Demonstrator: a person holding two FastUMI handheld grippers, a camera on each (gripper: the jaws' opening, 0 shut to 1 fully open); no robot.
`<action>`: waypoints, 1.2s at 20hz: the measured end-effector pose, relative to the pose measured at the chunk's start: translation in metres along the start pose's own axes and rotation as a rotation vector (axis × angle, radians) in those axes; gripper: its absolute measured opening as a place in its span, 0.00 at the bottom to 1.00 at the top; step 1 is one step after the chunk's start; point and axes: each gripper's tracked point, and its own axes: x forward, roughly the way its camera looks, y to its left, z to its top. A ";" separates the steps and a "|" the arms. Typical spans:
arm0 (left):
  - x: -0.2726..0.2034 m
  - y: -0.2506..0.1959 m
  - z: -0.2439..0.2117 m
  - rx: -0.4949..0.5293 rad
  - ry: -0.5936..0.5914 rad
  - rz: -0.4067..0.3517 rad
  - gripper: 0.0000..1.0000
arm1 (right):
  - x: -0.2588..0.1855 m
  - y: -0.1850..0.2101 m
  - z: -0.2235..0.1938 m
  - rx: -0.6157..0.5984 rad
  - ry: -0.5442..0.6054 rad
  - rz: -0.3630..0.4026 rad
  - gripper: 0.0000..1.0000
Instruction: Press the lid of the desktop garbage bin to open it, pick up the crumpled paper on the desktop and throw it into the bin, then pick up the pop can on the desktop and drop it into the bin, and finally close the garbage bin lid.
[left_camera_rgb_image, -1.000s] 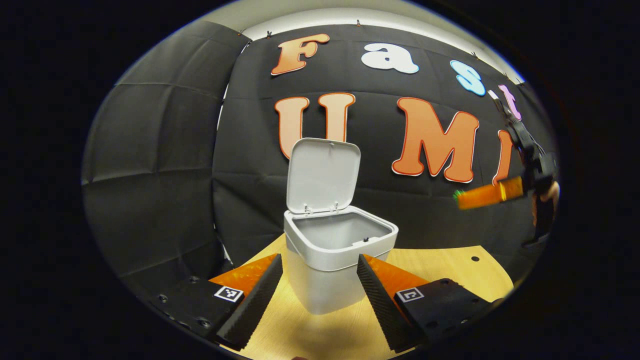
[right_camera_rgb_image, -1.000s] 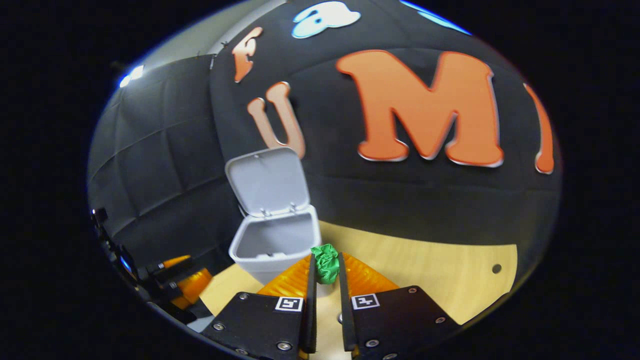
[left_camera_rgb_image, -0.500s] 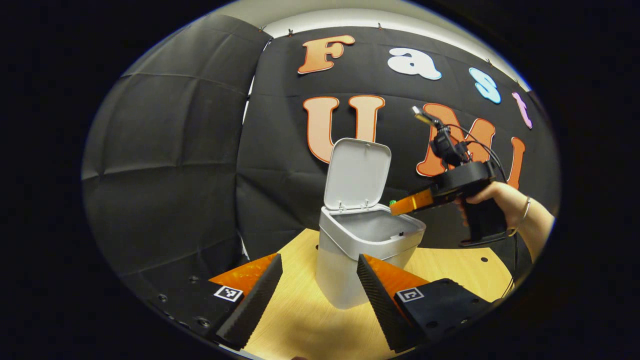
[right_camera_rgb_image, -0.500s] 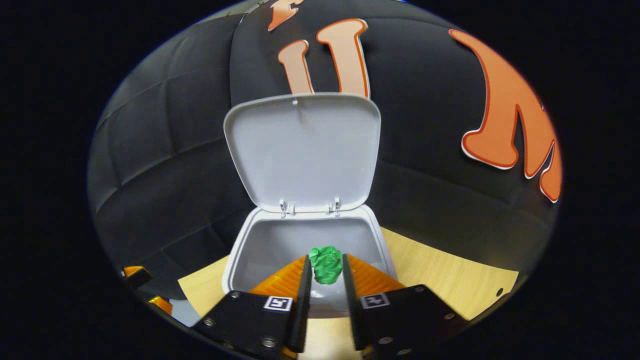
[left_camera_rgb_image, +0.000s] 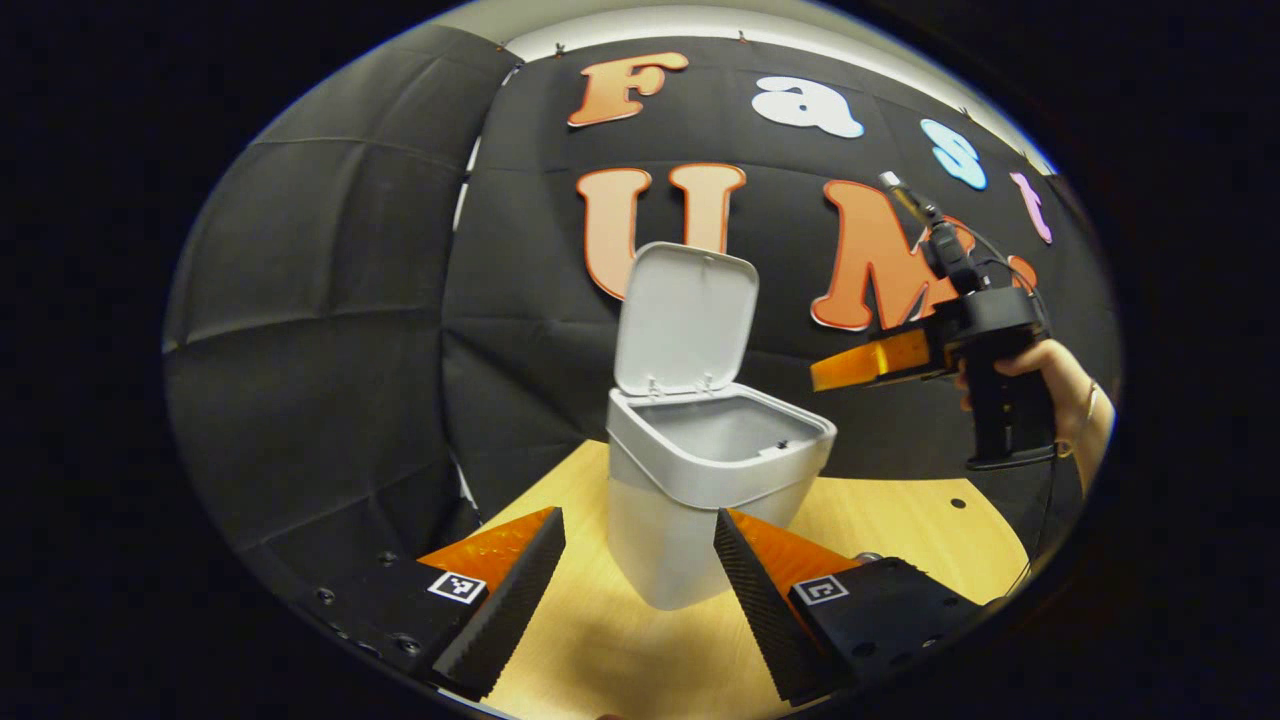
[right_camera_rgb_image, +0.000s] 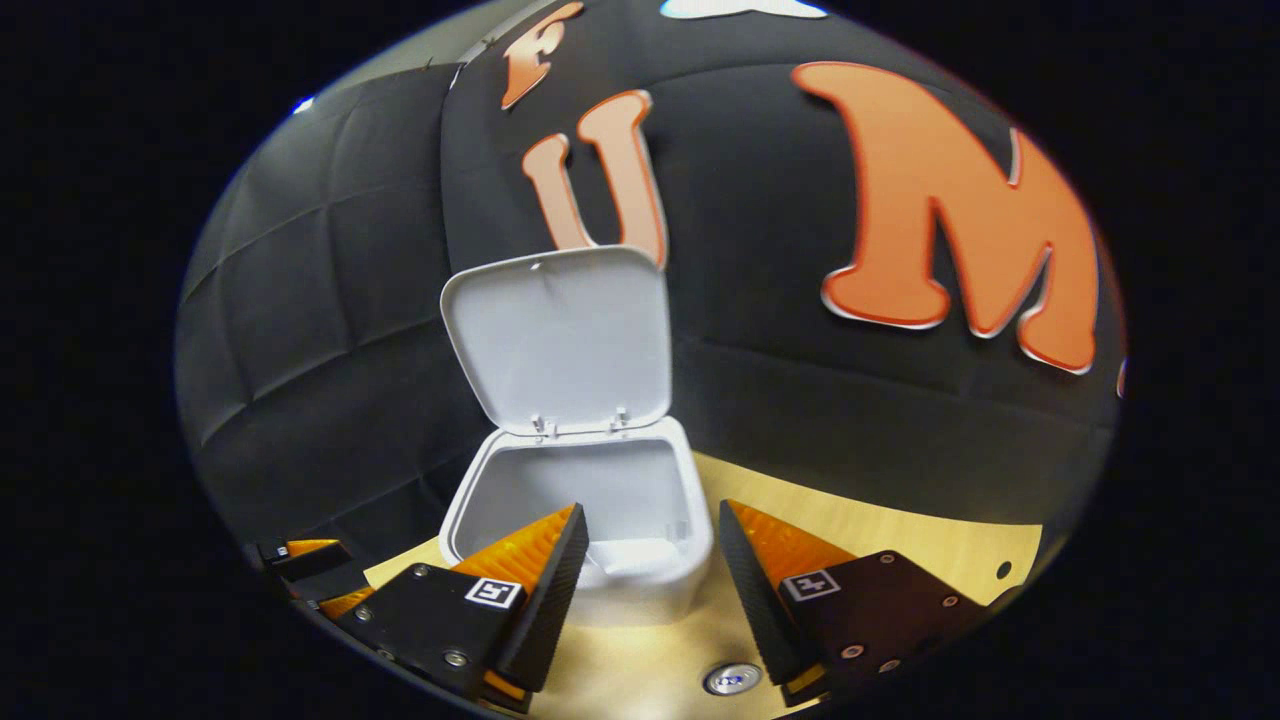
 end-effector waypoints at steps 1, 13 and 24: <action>0.006 -0.020 -0.006 0.014 0.004 -0.035 0.96 | -0.021 -0.023 -0.002 0.022 -0.035 -0.044 0.83; 0.045 -0.249 -0.163 0.169 0.198 -0.364 0.95 | -0.230 -0.240 -0.128 0.359 -0.063 -0.455 0.95; 0.084 -0.266 -0.228 0.205 0.473 -0.282 0.98 | -0.242 -0.273 -0.156 0.417 -0.028 -0.462 0.95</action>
